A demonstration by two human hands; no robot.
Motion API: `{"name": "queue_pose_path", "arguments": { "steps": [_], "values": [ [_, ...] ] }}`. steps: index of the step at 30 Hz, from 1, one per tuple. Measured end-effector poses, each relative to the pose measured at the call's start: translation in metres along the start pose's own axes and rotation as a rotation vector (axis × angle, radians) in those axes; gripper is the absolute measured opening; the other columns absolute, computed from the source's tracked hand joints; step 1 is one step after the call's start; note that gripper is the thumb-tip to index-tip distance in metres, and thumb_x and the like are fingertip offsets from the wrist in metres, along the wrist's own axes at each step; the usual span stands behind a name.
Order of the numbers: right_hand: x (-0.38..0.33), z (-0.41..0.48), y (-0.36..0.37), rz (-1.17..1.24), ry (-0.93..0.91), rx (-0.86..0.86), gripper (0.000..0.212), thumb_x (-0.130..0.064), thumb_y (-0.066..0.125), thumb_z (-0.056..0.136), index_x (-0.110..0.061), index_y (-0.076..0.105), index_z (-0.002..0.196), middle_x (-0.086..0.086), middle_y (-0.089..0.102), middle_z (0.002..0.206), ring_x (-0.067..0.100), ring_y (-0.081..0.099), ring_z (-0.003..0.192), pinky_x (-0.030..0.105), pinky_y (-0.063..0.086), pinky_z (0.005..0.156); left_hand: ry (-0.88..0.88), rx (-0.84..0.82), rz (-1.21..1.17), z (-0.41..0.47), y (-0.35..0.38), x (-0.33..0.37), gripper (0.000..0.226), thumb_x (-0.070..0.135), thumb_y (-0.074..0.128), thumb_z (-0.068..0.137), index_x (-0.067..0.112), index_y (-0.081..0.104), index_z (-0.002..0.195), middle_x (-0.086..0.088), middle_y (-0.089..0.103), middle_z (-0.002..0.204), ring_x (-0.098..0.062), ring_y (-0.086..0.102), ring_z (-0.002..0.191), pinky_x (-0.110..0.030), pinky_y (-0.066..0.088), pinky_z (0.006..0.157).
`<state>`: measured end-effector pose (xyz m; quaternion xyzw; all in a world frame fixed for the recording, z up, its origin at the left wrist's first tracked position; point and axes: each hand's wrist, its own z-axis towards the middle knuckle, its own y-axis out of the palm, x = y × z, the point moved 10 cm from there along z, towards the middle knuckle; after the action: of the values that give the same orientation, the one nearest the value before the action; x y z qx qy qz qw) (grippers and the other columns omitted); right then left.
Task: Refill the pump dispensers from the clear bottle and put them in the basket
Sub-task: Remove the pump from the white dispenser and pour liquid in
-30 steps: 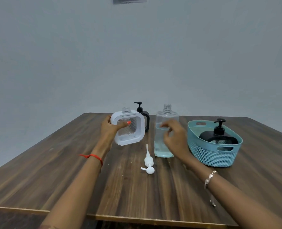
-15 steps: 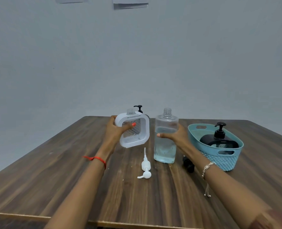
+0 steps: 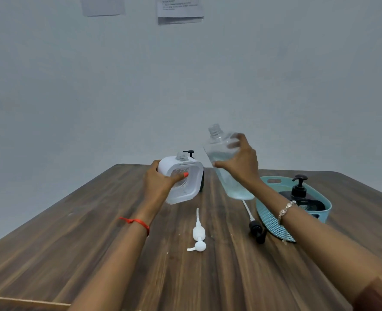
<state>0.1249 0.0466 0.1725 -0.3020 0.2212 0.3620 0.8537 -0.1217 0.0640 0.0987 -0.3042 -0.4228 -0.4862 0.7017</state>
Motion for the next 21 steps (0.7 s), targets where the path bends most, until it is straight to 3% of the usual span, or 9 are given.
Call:
{"name": "queue_pose_path", "arguments": {
  "steps": [7,21],
  "values": [
    [-0.042,0.013,-0.014,-0.264,-0.172,0.011,0.073,-0.014,0.076,0.059,-0.016,0.046,0.125,0.004,0.059,0.109,0.028,0.057,0.097,0.035,0.039,0.08,0.049,0.086,0.111,-0.005,-0.005,0.025,0.057,0.029,0.088,0.057,0.013,0.061,0.104,-0.004,0.068,0.097,-0.024,0.063,0.087,-0.038,0.054,0.076],
    [-0.045,-0.003,-0.012,-0.54,-0.363,0.012,0.067,-0.003,0.067,0.061,-0.013,0.05,0.125,0.009,0.063,0.101,0.034,0.056,0.088,0.035,0.035,0.073,0.092,0.064,0.169,-0.023,0.008,0.041,0.06,0.033,0.088,0.056,0.012,0.06,0.105,-0.003,0.068,0.097,-0.025,0.063,0.091,-0.045,0.053,0.082]
  ]
}}
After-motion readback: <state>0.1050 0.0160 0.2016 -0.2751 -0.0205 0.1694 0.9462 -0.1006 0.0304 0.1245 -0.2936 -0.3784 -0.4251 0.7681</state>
